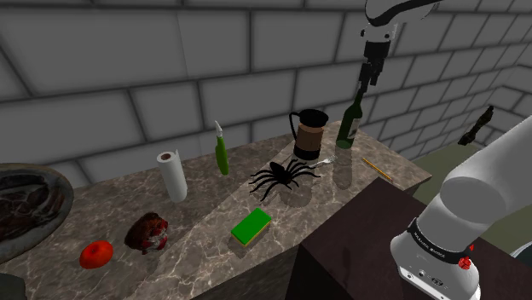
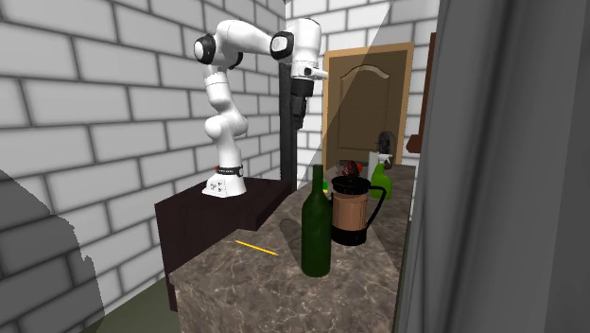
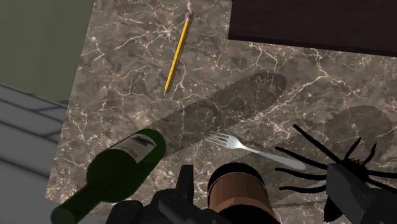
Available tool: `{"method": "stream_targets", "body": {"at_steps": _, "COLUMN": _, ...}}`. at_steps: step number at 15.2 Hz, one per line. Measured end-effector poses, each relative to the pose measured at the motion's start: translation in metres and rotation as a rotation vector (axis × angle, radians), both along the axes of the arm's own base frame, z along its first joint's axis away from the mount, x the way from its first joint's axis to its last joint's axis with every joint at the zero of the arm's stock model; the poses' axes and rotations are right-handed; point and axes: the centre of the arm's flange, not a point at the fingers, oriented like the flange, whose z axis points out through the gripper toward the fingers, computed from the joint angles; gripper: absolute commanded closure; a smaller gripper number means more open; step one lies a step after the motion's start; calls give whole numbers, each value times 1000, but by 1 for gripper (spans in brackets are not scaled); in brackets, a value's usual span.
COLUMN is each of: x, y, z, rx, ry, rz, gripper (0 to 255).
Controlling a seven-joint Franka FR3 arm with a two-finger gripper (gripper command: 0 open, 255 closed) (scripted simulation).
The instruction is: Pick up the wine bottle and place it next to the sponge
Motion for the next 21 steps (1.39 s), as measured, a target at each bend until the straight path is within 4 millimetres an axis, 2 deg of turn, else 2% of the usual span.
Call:
{"method": "stream_targets", "body": {"at_steps": 7, "x": 44, "y": -81, "z": -22, "rx": 33, "ry": 4, "rz": 2, "gripper": 0}}
{"method": "stream_targets", "body": {"at_steps": 16, "x": 103, "y": -186, "z": -60, "rx": 74, "ry": 10, "rz": 5, "gripper": 0}}
{"method": "stream_targets", "body": {"at_steps": 18, "x": 110, "y": -196, "z": -68, "rx": 79, "ry": 11, "rz": 6, "gripper": 0}}
{"method": "stream_targets", "body": {"at_steps": 21, "x": 111, "y": -200, "z": -83, "rx": 81, "ry": 10, "rz": 7, "gripper": 0}}
